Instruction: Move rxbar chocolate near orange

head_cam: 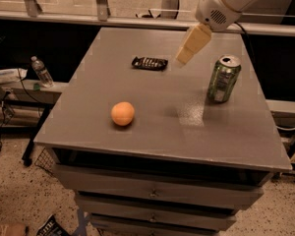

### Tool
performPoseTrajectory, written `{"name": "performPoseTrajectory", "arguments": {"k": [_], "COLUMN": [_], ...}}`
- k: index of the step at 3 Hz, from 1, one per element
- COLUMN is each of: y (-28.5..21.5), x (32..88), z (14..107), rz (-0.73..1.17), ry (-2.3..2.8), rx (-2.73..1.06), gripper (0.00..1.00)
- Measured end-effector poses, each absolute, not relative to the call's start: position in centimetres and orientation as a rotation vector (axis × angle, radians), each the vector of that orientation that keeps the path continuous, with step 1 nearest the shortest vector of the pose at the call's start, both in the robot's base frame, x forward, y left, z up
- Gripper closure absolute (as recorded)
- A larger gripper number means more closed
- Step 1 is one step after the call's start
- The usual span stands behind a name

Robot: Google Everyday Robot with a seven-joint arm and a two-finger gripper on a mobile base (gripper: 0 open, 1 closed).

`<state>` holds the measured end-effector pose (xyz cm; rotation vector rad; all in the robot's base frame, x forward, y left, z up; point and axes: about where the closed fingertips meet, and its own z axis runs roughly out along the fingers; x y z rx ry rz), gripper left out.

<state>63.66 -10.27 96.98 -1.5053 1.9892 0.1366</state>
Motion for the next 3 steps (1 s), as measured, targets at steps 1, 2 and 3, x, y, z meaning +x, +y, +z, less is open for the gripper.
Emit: {"name": "performPoseTrajectory", "arguments": {"k": [1, 2, 3], "y": [-7.7, -5.3, -3.5], "x": [65.8, 68.1, 69.8], "z": [95.2, 94.3, 92.9], "rz": [0.160, 0.158, 0.144], "ry": [2.011, 2.031, 2.052], "rx": [-1.562, -1.582, -1.590], "gripper": [0.00, 0.00, 0.00]}}
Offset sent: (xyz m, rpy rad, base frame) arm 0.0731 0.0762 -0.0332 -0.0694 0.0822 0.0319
